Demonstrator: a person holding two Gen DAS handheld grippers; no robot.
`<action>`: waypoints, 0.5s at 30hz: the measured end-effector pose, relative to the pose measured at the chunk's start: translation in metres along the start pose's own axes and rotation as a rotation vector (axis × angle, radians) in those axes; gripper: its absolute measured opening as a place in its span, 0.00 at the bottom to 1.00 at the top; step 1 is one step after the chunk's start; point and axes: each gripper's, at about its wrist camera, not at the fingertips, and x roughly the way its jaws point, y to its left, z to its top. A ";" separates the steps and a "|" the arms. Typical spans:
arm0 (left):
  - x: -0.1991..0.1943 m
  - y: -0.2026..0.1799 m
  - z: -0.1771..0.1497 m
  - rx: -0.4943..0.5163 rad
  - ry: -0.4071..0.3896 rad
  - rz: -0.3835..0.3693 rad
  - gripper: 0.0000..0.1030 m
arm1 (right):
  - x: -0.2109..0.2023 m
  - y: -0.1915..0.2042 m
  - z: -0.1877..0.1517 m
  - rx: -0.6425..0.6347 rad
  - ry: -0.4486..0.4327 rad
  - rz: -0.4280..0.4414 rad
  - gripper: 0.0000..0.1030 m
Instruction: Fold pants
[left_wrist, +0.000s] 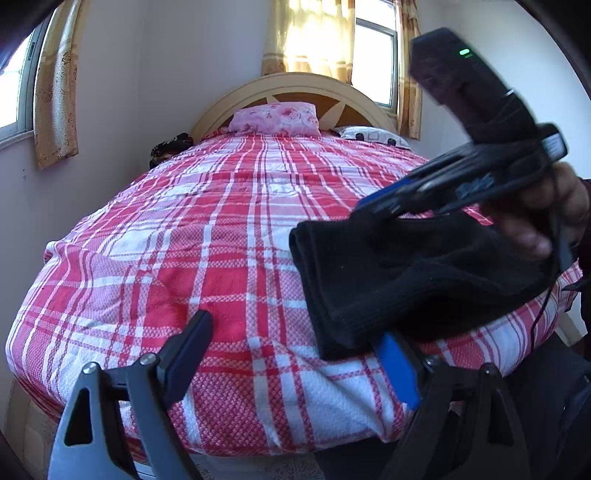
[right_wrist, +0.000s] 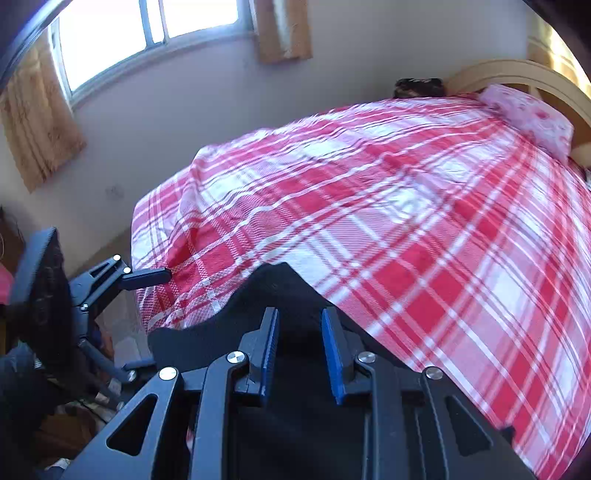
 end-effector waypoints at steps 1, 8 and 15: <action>0.001 0.001 0.000 -0.003 -0.002 0.000 0.86 | 0.007 0.003 0.002 -0.017 0.014 -0.008 0.25; 0.007 0.012 0.000 -0.084 -0.022 -0.018 0.86 | 0.041 0.018 0.008 -0.125 0.079 -0.070 0.12; 0.006 0.021 -0.004 -0.136 -0.023 -0.008 0.86 | 0.034 0.018 0.015 -0.117 0.060 -0.105 0.02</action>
